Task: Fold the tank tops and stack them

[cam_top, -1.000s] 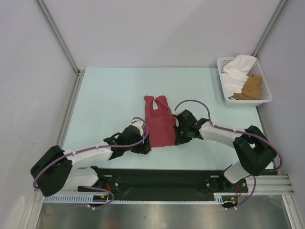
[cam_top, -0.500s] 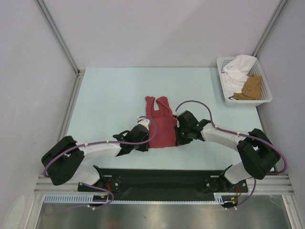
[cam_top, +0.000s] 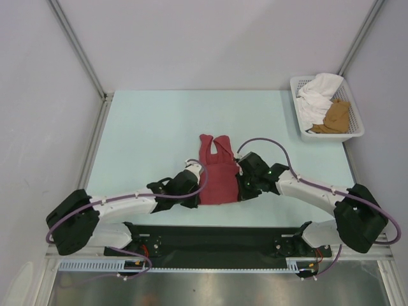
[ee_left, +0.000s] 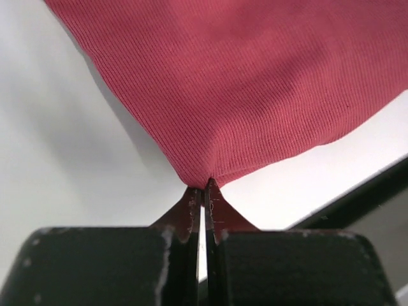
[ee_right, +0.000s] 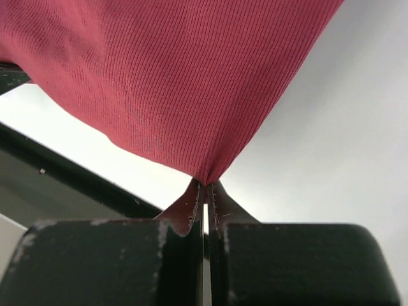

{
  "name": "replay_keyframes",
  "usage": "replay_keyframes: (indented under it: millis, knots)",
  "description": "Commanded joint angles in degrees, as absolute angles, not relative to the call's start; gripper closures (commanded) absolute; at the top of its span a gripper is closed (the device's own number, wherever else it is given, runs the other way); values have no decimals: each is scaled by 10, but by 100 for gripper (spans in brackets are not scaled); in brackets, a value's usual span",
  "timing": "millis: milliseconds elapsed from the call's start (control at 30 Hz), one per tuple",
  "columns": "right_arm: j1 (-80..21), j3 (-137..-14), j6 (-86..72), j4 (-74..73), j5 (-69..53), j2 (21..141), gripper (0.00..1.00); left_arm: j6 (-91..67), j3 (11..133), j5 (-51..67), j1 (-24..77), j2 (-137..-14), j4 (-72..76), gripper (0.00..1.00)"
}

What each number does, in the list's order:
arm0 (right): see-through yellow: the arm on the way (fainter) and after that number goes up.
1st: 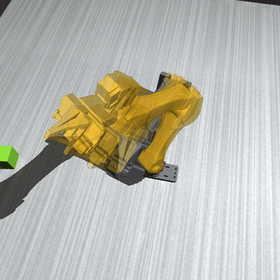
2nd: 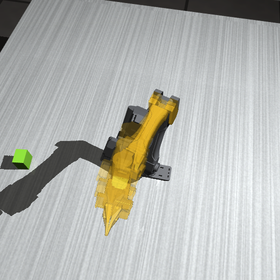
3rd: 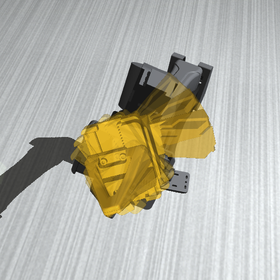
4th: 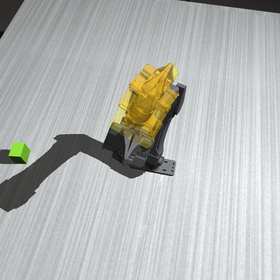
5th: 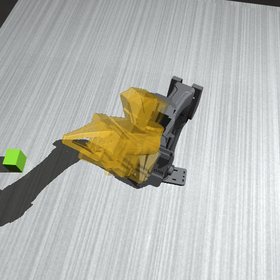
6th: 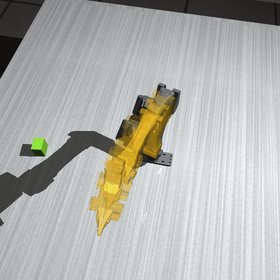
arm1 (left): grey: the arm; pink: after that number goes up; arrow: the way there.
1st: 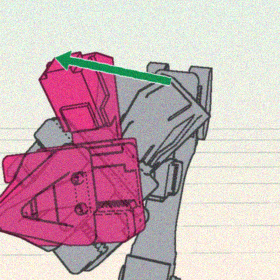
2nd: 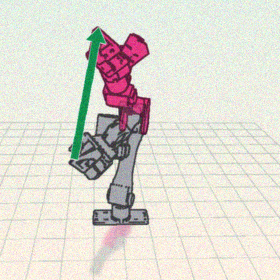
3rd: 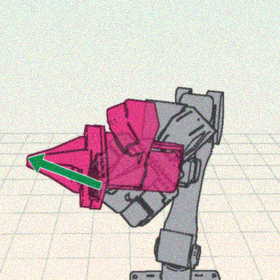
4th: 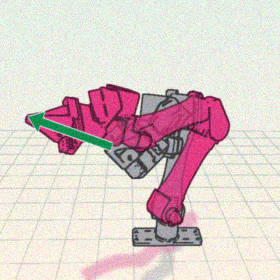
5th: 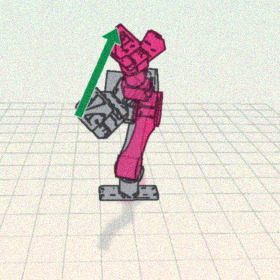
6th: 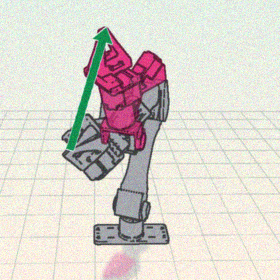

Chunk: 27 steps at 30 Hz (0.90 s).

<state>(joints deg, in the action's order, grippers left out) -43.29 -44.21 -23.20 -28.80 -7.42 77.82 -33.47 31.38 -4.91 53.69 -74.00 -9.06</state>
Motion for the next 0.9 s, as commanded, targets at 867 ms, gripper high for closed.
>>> replay_keyframes:
  millis: [867]
  knots:
    - [-333, -710, -181, -401, -102, 841, 100, -291, 538, 59, 379, -701, -262, 100]
